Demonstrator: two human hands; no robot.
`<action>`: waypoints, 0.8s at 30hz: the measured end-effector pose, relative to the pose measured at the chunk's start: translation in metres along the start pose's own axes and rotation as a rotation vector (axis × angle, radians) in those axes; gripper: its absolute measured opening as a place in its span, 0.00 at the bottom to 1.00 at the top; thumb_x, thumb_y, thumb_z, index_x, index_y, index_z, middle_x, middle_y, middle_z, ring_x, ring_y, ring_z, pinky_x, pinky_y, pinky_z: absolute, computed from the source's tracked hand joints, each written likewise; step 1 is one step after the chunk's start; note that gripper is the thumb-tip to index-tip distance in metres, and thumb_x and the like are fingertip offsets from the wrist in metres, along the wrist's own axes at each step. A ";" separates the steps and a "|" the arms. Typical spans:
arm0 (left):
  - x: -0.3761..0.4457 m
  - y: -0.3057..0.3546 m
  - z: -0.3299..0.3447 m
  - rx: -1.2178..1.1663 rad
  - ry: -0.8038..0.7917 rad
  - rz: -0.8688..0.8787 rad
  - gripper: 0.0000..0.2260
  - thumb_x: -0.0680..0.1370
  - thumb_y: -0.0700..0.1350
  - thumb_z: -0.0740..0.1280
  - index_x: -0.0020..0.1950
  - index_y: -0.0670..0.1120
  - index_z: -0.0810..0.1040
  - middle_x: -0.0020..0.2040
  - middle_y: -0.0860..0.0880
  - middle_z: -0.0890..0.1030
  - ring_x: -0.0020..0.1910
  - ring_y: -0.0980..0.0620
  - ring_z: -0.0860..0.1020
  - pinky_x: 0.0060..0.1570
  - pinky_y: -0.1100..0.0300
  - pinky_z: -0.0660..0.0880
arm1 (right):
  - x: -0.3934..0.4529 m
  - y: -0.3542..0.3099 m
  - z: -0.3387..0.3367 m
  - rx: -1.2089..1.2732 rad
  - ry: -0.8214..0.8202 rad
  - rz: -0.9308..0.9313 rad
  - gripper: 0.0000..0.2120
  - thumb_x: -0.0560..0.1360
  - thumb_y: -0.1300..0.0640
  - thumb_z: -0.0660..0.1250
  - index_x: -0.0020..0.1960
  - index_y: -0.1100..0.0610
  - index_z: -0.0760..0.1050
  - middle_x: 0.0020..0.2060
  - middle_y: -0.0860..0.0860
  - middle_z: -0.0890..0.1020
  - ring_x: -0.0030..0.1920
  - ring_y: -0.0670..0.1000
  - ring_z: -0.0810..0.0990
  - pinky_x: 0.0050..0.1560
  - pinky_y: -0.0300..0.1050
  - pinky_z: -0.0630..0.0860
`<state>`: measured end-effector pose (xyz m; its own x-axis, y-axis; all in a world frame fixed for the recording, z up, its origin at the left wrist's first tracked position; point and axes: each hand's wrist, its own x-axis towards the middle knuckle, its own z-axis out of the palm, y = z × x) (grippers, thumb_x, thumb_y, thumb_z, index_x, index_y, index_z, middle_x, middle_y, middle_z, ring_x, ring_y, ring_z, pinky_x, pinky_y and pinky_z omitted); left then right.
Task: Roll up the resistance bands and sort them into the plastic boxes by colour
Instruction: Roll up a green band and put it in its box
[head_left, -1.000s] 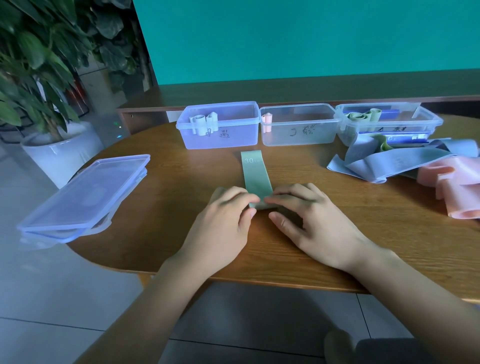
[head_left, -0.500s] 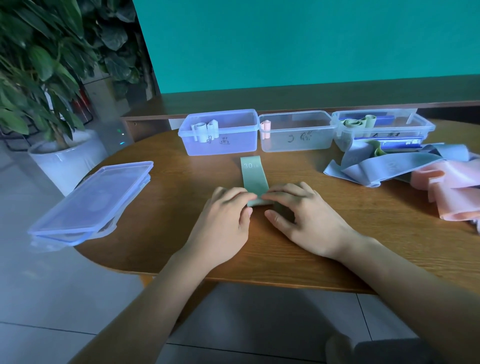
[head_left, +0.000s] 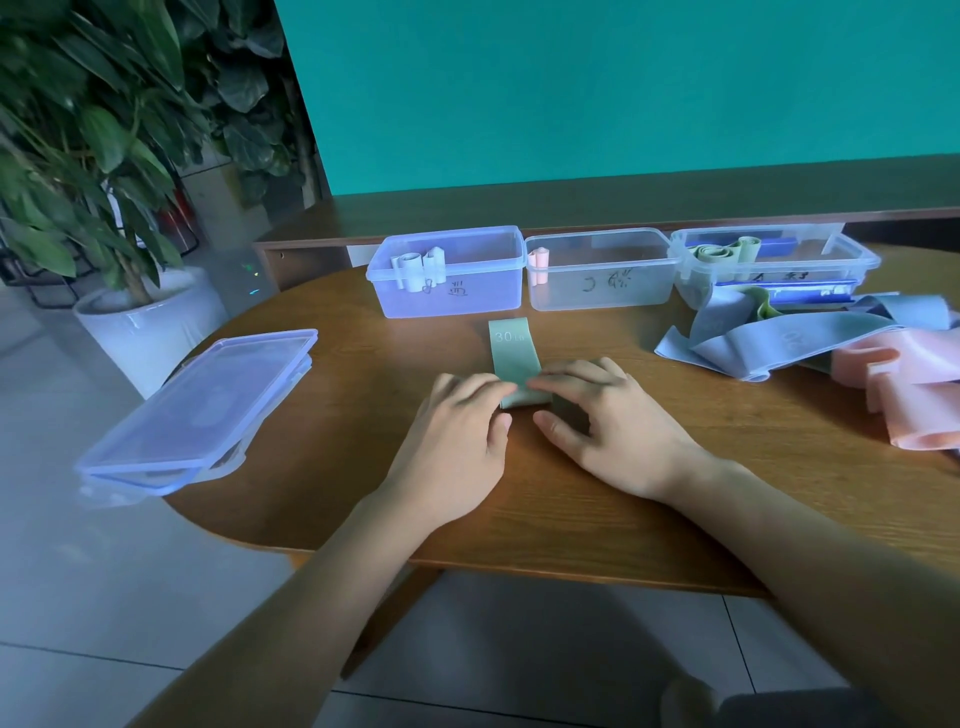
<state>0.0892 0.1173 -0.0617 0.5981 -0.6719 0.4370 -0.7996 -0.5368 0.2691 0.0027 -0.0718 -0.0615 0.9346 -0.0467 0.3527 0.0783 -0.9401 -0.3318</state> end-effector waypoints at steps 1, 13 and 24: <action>0.002 -0.001 0.001 0.003 -0.007 -0.006 0.16 0.82 0.44 0.62 0.70 0.48 0.75 0.67 0.53 0.76 0.64 0.49 0.69 0.66 0.50 0.70 | 0.000 0.001 0.000 0.005 0.014 -0.005 0.25 0.78 0.38 0.54 0.70 0.47 0.74 0.66 0.42 0.77 0.62 0.49 0.72 0.65 0.55 0.72; 0.016 -0.007 0.004 0.044 0.004 0.000 0.16 0.82 0.43 0.61 0.70 0.48 0.75 0.66 0.53 0.76 0.65 0.48 0.69 0.66 0.50 0.71 | 0.015 0.010 0.002 0.002 -0.035 0.028 0.29 0.77 0.35 0.52 0.72 0.46 0.73 0.69 0.43 0.75 0.67 0.50 0.70 0.68 0.57 0.71; 0.028 -0.014 0.010 0.058 0.018 -0.025 0.18 0.82 0.45 0.61 0.72 0.48 0.73 0.69 0.52 0.74 0.66 0.48 0.68 0.67 0.48 0.69 | 0.024 0.013 0.001 -0.020 -0.045 0.021 0.24 0.80 0.40 0.57 0.74 0.45 0.71 0.72 0.43 0.73 0.66 0.50 0.69 0.68 0.56 0.70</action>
<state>0.1172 0.1012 -0.0615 0.6162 -0.6489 0.4463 -0.7798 -0.5822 0.2302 0.0260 -0.0844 -0.0582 0.9507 -0.0518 0.3058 0.0517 -0.9457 -0.3208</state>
